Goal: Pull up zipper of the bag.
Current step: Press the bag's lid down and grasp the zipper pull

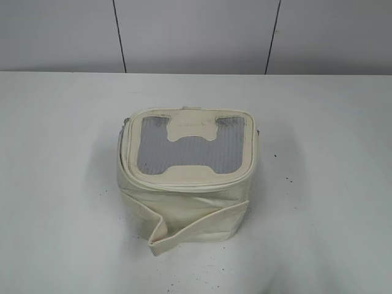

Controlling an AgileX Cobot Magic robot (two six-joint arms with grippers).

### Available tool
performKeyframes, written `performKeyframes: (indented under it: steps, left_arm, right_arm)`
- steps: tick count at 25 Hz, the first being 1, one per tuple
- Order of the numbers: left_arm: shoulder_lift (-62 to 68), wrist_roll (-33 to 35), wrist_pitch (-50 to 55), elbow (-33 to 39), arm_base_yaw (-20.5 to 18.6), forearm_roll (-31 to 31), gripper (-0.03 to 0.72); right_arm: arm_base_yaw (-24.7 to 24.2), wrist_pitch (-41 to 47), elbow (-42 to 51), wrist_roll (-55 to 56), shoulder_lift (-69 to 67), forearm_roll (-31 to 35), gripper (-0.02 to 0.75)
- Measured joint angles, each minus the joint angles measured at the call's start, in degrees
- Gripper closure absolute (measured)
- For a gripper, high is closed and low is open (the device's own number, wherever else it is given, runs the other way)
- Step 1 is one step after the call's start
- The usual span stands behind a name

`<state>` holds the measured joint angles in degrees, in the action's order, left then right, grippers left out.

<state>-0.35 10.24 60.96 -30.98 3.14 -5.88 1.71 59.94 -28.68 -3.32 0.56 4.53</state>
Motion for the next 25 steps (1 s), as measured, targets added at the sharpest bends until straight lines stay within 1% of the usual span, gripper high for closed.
performKeyframes:
  steps: [25]
  left_arm:
    - [0.0,0.0,0.0,0.0,0.0,0.0,0.479]
  right_arm:
    - [0.0,0.0,0.0,0.0,0.0,0.0,0.226]
